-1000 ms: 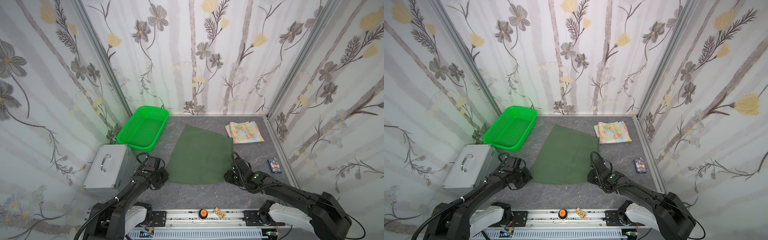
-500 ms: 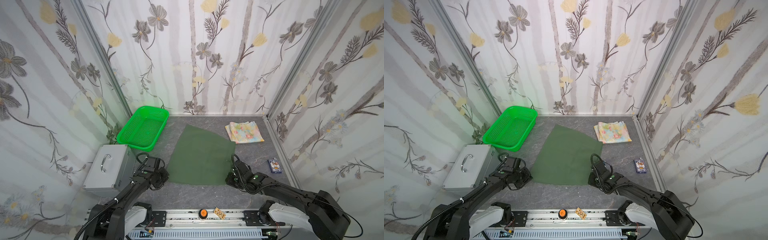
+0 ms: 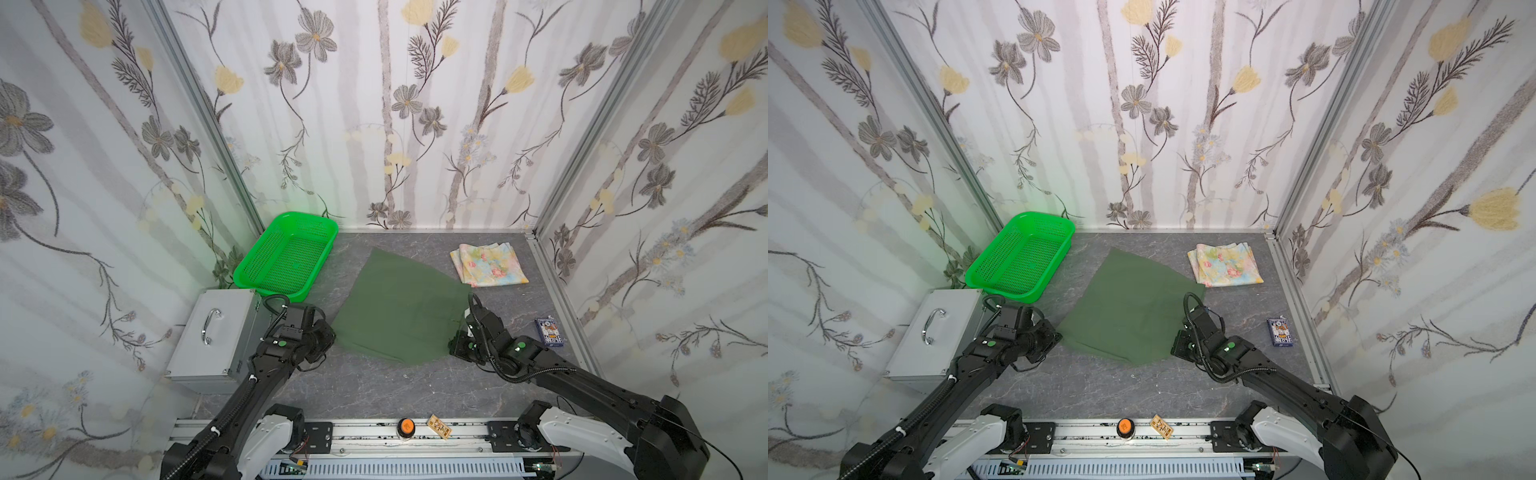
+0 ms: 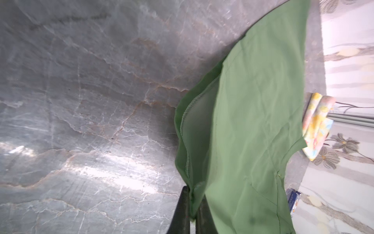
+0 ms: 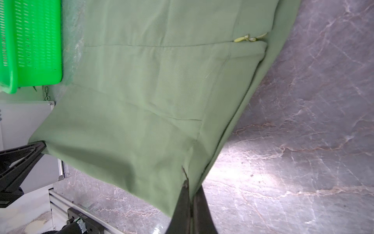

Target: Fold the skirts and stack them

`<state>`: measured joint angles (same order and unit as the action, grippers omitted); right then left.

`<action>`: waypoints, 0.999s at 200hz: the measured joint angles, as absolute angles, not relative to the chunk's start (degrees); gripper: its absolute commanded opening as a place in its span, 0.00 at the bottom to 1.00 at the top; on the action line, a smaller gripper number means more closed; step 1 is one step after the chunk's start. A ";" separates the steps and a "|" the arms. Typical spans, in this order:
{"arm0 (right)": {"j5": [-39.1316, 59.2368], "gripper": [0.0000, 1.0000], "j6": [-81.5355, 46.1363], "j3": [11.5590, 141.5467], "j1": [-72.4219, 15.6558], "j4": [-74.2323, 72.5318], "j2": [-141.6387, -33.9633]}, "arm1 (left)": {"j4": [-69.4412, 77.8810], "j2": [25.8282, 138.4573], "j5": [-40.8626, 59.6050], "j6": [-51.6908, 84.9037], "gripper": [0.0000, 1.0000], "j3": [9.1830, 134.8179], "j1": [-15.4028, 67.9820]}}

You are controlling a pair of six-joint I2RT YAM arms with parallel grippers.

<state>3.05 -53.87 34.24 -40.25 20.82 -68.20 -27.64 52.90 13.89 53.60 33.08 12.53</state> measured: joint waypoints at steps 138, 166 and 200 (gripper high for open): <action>-2.90 0.00 -66.15 32.75 -56.45 29.50 -45.25 | -39.88 38.17 5.43 53.54 0.00 43.48 12.56; -4.75 0.00 -69.73 31.97 -58.57 30.44 -41.89 | -41.23 37.93 5.96 52.69 0.00 45.15 12.56; -4.82 0.00 -71.57 31.48 -59.07 29.71 -42.61 | -41.71 41.87 7.05 50.41 0.00 51.11 12.67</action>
<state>-4.82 -71.57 31.48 -59.07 29.71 -42.61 -41.71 41.87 7.05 50.41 51.11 12.67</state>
